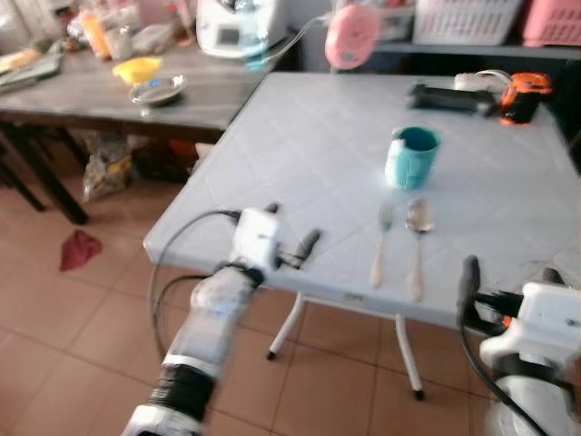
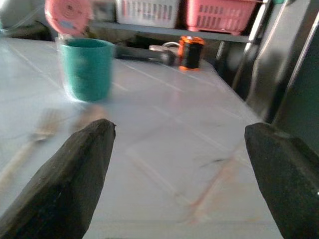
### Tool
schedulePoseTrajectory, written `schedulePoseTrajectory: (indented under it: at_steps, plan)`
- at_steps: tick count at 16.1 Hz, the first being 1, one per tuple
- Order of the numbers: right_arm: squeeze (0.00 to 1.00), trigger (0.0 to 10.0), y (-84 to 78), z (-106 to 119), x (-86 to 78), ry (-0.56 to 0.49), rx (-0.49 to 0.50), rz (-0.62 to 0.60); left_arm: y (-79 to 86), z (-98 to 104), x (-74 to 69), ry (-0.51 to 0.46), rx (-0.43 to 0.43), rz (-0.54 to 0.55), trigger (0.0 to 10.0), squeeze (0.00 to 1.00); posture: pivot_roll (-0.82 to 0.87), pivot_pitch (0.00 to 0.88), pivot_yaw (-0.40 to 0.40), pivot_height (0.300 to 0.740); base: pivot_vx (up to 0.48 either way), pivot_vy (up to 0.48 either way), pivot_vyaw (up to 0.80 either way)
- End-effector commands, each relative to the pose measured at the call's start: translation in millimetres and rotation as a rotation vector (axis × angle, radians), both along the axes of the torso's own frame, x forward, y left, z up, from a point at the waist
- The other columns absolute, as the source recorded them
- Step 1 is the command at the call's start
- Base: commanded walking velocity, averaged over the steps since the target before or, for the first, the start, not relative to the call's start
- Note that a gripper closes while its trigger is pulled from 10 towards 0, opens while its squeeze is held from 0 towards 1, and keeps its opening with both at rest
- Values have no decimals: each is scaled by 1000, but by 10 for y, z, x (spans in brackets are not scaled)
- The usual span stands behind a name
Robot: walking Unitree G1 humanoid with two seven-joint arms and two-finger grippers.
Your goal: Setting the table
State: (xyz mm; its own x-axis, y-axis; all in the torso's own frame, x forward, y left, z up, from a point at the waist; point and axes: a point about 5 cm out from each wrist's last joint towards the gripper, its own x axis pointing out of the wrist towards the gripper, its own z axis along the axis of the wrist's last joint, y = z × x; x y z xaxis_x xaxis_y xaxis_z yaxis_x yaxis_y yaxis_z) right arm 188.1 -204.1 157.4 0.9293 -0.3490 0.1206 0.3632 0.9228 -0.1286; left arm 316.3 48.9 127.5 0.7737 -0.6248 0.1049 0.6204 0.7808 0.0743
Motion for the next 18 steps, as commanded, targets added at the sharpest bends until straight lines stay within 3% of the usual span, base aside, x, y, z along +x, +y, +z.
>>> schedulePoseTrajectory:
  at_steps: [1,7,8,11,13,18]
  plan:
    - [0,10000,78,55,3,-33,29,40,146,24,35,-22,22,49,10000,0,-92,108,48,740,319,0,0]
    - [0,10000,161,14,59,7,40,150,261,14,52,-37,18,177,10000,0,-73,107,-15,740,151,0,0]
    - [0,10000,197,-2,124,20,48,202,411,13,55,-54,32,275,10000,0,-50,110,-44,740,0,0,0]
    - [0,10000,270,1,243,26,50,280,613,-14,3,-69,56,387,10000,0,3,115,-85,740,0,0,0]
    - [0,10000,343,3,382,29,47,359,865,-38,-67,-91,106,520,10000,0,75,125,-127,740,0,0,0]
    - [0,10000,399,-13,512,23,48,385,1123,12,-156,-133,204,613,10000,0,128,139,-120,740,0,0,0]
